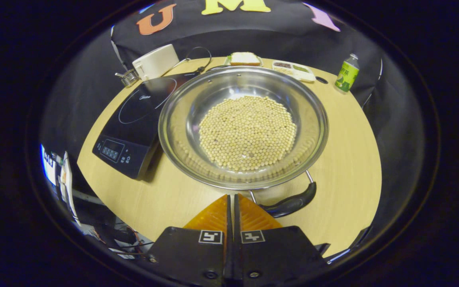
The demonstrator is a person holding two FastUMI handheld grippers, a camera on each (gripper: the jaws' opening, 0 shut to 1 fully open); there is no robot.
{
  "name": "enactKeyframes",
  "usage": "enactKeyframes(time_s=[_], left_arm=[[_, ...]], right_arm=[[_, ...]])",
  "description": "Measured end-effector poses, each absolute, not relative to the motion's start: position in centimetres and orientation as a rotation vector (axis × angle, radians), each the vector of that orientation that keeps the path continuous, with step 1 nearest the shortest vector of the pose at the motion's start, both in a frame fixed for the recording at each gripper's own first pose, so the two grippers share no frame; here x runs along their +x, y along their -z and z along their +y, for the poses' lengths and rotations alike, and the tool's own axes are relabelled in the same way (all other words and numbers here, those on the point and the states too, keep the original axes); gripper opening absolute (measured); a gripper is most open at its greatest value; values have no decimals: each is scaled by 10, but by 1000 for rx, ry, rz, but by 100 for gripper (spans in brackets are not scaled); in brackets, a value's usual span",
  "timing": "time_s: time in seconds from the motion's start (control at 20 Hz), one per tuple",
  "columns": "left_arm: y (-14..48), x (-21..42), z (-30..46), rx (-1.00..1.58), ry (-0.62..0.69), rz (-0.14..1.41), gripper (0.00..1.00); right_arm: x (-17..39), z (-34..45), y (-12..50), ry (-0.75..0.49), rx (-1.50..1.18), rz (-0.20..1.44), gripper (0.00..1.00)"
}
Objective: First push the handle of the pot to place it horizontally, then grasp the pot with both hands and set it on the induction cooktop.
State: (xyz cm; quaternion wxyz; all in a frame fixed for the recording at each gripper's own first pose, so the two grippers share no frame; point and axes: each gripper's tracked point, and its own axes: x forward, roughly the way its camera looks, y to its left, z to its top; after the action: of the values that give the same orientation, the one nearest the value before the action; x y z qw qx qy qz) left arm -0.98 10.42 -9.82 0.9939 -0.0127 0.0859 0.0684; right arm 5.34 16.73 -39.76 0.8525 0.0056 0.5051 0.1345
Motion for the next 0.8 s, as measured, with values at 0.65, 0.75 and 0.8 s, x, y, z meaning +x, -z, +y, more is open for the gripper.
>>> enactKeyframes(time_s=[0.65, 0.75, 0.8], left_arm=[[105, 12, 80, -26, -95, 187, 86], [107, 16, 76, -28, -92, 191, 96], [109, 17, 75, -28, -92, 193, 86]], right_arm=[[82, 89, 393, -162, 0, 1052, 1], [87, 79, 392, -152, -5, 1052, 1], [89, 74, 392, -151, -13, 1050, 1]])
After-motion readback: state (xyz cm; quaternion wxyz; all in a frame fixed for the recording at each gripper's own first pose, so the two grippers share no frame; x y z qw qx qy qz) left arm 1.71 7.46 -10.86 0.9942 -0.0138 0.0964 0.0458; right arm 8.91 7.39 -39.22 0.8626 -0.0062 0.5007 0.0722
